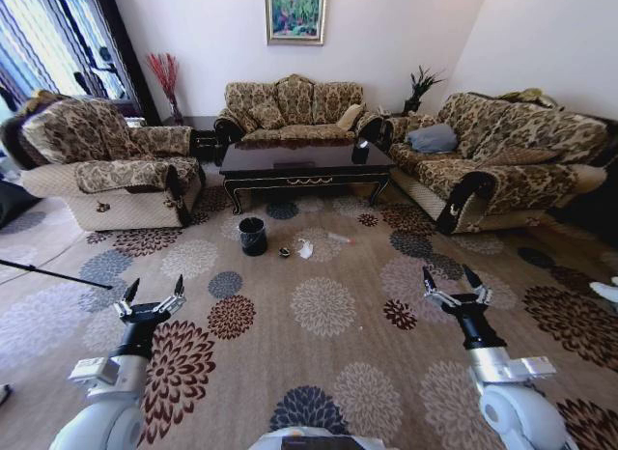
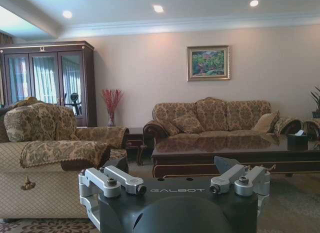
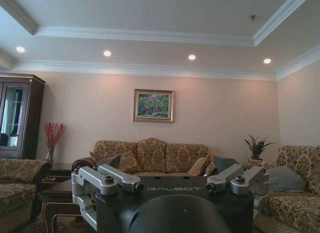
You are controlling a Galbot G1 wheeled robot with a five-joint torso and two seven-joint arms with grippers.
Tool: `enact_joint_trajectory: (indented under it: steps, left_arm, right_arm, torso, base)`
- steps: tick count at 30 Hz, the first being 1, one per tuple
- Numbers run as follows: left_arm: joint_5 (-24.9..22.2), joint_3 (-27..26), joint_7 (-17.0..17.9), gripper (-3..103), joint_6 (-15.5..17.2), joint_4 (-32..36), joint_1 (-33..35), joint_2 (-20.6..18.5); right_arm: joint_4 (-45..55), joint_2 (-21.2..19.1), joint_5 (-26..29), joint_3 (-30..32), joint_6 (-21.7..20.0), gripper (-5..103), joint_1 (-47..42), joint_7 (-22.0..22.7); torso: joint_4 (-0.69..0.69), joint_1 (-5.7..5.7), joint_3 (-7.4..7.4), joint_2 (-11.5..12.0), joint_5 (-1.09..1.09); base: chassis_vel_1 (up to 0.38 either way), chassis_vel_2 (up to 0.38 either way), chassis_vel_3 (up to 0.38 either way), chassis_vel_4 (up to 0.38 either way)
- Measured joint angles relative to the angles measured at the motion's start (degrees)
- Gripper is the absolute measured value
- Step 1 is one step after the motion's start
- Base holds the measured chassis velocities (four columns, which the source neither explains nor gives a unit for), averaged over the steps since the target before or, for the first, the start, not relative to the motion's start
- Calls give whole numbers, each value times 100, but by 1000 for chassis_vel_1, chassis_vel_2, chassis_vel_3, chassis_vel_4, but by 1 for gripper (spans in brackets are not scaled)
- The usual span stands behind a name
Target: Move to the front of the table and pick up the trash from the floor, then place it into the trash bin.
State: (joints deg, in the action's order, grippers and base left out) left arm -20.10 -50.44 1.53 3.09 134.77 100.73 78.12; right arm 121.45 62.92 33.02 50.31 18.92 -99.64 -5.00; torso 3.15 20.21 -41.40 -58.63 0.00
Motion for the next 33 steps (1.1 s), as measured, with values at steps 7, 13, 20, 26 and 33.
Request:
enact_joint_trajectory:
  steps: [7,13,20,26,33]
  left_arm:
    - [48,18,-26,100,0,-7,12,13]
    - [122,-25,-96,100,-27,0,31,0]
    - [181,-45,-130,100,-65,80,105,19]
    - [225,-52,-152,100,-98,117,139,31]
    - [261,-50,-164,100,-163,126,169,58]
  right_arm:
    - [-58,-62,15,-4,-9,100,66,2]
    - [-59,-111,-164,16,-184,100,34,115]
    - [1,-113,-429,109,-580,100,-130,305]
    - [107,-116,-443,190,-779,100,-251,387]
    - [311,-128,-369,278,-915,100,-400,443]
  torso:
    - [0,-77,91,166,0]
    - [0,-158,203,360,0]
    - [0,-246,316,561,0]
    - [0,-305,387,692,0]
    - [0,-386,485,868,0]
  base:
    - [0,0,0,0]
    - [0,0,0,0]
    - [0,0,0,0]
    - [0,0,0,0]
    - [0,0,0,0]
